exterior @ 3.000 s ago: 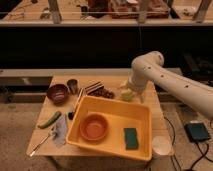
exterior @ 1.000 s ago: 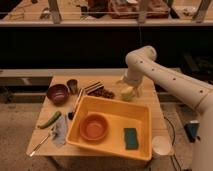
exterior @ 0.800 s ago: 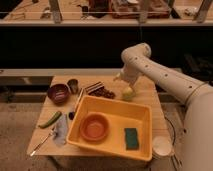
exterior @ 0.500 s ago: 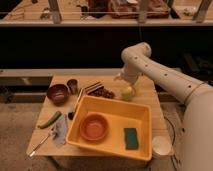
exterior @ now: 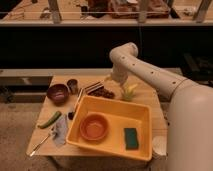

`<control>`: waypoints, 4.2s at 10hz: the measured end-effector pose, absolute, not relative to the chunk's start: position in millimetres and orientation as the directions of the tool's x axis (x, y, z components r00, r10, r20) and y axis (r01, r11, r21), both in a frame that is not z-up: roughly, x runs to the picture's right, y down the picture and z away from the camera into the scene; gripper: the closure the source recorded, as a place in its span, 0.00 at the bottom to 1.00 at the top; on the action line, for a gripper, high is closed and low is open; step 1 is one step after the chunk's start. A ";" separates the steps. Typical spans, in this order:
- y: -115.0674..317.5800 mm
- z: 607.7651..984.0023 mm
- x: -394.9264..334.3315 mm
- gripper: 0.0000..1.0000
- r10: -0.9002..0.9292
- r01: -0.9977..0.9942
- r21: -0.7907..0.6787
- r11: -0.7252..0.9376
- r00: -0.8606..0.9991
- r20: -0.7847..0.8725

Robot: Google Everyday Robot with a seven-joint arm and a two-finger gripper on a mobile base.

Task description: Place grapes in purple bowl

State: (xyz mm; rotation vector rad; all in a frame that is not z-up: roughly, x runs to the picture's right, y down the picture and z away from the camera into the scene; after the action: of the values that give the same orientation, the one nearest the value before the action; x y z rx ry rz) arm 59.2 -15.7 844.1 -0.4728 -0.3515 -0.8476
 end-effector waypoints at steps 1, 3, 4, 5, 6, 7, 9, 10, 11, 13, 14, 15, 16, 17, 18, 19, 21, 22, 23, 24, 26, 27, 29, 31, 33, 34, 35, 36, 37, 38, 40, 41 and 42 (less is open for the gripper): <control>-9.7 844.3 50.4 0.20 -0.611 0.774 -0.251 0.581 0.619 0.494; -4.0 842.8 42.0 0.20 -0.590 0.758 -0.236 0.609 0.631 0.504; -3.1 843.2 37.9 0.20 -0.591 0.753 -0.222 0.620 0.634 0.499; -1.0 845.2 35.4 0.20 -0.595 0.751 -0.208 0.627 0.634 0.495; 2.8 849.9 34.9 0.20 -0.602 0.751 -0.192 0.632 0.631 0.489; 7.6 854.7 34.1 0.20 -0.607 0.752 -0.178 0.635 0.628 0.488; 19.6 864.6 28.1 0.20 -0.622 0.763 -0.157 0.628 0.612 0.487; 23.6 870.3 24.9 0.20 -0.635 0.770 -0.144 0.621 0.603 0.483; 28.7 877.9 24.2 0.20 -0.640 0.774 -0.140 0.618 0.598 0.482; 36.9 895.2 22.7 0.20 -0.640 0.778 -0.154 0.609 0.597 0.483; 37.6 901.9 19.2 0.20 -0.632 0.773 -0.167 0.613 0.606 0.483; 39.3 907.5 19.8 0.20 -0.623 0.766 -0.182 0.617 0.616 0.482; 39.9 916.4 21.7 0.20 -0.608 0.753 -0.202 0.626 0.634 0.478; 37.8 921.2 24.9 0.20 -0.592 0.736 -0.221 0.639 0.655 0.470; 34.6 922.2 26.1 0.20 -0.583 0.726 -0.230 0.648 0.667 0.465; 34.5 922.3 27.1 0.20 -0.580 0.724 -0.235 0.648 0.670 0.463; 34.7 922.2 26.9 0.20 -0.580 0.725 -0.235 0.648 0.669 0.464; 34.9 922.2 27.0 0.20 -0.580 0.725 -0.235 0.648 0.669 0.464; 34.9 922.2 26.9 0.20 -0.580 0.725 -0.235 0.648 0.669 0.464; 34.9 922.2 27.0 0.20 -0.580 0.724 -0.235 0.648 0.669 0.464; 32.3 921.0 31.6 0.20 -0.566 0.706 -0.241 0.666 0.689 0.453; 29.2 920.7 40.4 0.20 -0.555 0.690 -0.252 0.679 0.707 0.439; 25.8 921.7 51.7 0.20 -0.547 0.677 -0.265 0.686 0.721 0.426; 25.3 925.6 42.0 0.20 -0.537 0.672 -0.272 0.689 0.725 0.431; 31.1 935.0 40.6 0.20 -0.526 0.663 -0.283 0.693 0.733 0.432; 33.4 940.5 37.4 0.20 -0.524 0.662 -0.285 0.693 0.734 0.433; 34.3 945.4 32.9 0.20 -0.524 0.663 -0.286 0.692 0.733 0.434; 36.3 954.0 30.6 0.20 -0.521 0.661 -0.291 0.692 0.736 0.433; 37.9 963.3 32.4 0.22 -0.520 0.661 -0.302 0.687 0.737 0.431; 39.7 969.3 33.4 0.30 -0.515 0.661 -0.311 0.683 0.737 0.438; 41.5 977.4 30.9 0.48 -0.498 0.661 -0.322 0.677 0.734 0.461; 42.6 979.3 30.4 0.59 -0.486 0.662 -0.329 0.673 0.731 0.479; 43.8 980.0 30.5 0.66 -0.477 0.663 -0.332 0.671 0.728 0.492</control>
State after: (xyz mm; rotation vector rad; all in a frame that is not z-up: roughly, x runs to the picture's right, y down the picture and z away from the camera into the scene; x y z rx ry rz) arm 30.5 43.8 980.0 -0.5208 -0.3841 -0.6605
